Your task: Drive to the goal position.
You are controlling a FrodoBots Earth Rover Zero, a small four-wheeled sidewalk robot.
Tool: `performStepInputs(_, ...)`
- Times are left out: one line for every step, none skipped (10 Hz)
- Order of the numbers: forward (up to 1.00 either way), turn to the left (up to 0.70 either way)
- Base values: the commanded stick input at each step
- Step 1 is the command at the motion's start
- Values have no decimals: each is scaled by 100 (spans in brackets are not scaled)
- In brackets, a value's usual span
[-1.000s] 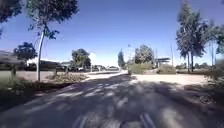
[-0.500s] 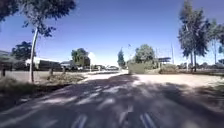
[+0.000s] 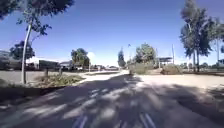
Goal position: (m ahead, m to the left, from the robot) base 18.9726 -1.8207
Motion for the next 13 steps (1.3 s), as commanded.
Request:
performStepInputs(100,0)
performStepInputs(100,0)
performStepInputs(100,0)
performStepInputs(100,-7)
performStepInputs(100,-24)
performStepInputs(100,-39)
performStepInputs(100,-21)
performStepInputs(100,-3)
performStepInputs(100,0)
performStepInputs(100,0)
performStepInputs(100,0)
performStepInputs(100,0)
performStepInputs(100,0)
